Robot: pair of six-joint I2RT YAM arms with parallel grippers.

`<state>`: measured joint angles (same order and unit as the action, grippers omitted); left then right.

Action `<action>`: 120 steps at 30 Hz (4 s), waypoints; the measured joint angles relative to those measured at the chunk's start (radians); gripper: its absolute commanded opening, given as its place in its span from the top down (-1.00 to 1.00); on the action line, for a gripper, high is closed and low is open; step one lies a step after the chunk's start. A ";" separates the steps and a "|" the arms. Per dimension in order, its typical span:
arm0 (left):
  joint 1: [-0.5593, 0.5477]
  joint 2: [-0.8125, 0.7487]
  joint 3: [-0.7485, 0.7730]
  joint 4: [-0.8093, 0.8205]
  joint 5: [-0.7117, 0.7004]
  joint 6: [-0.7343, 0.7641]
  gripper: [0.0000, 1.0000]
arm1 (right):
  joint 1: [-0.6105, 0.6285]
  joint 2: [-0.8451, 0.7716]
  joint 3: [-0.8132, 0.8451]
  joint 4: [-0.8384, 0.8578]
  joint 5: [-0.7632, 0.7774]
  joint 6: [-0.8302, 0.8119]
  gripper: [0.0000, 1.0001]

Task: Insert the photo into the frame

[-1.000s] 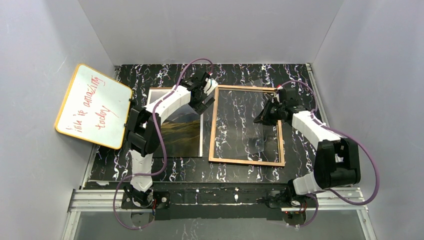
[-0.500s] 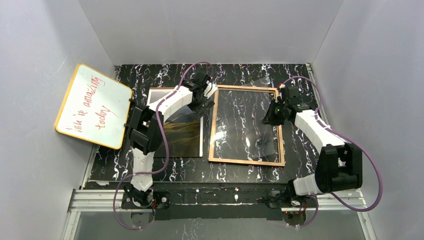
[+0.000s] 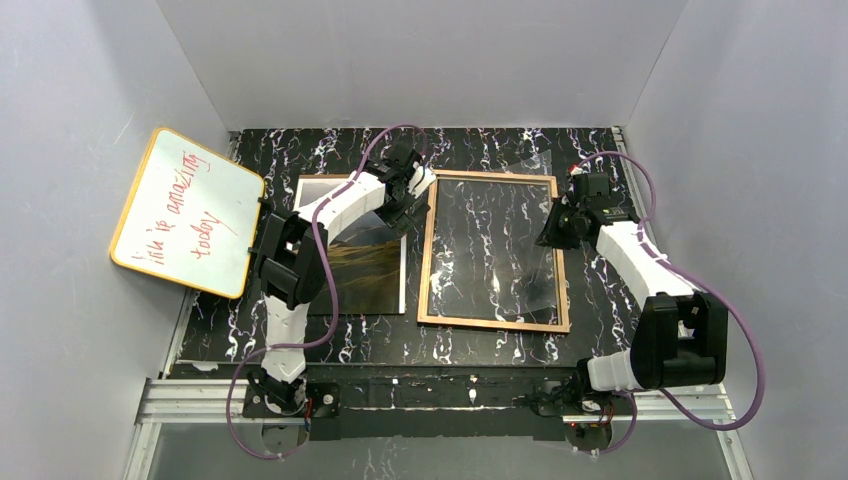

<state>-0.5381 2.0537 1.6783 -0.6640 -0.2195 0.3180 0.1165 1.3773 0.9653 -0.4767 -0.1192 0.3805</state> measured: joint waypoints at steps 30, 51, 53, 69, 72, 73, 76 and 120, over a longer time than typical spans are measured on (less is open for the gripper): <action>-0.023 0.088 0.034 0.034 0.018 -0.017 -0.96 | -0.112 0.082 0.034 -0.072 -0.329 -0.007 0.74; -0.006 0.088 0.053 0.019 0.073 -0.048 -0.96 | -0.110 -0.082 -0.017 0.073 -0.627 0.211 0.75; 0.017 0.088 0.095 0.006 0.091 -0.058 -0.96 | -0.110 -0.084 -0.017 0.085 -0.647 0.228 0.75; 0.236 0.078 0.178 -0.019 0.185 -0.141 -0.96 | -0.110 -0.164 -0.017 0.231 -0.799 0.396 0.78; 0.229 0.078 0.173 -0.018 0.194 -0.144 -0.97 | -0.110 -0.170 -0.021 0.271 -0.826 0.401 0.80; 0.227 0.077 0.168 -0.017 0.197 -0.145 -0.97 | -0.110 -0.172 -0.024 0.275 -0.831 0.395 0.80; 0.223 0.077 0.150 -0.017 0.203 -0.145 -0.96 | -0.109 -0.174 -0.045 0.269 -0.834 0.346 0.81; 0.140 0.076 0.064 0.011 0.193 -0.112 -0.96 | -0.195 -0.047 -0.188 0.166 -0.502 0.125 0.90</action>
<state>-0.3981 2.1300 1.7428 -0.6533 -0.0269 0.2058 -0.0788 1.3304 0.7773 -0.3103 -0.6212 0.5056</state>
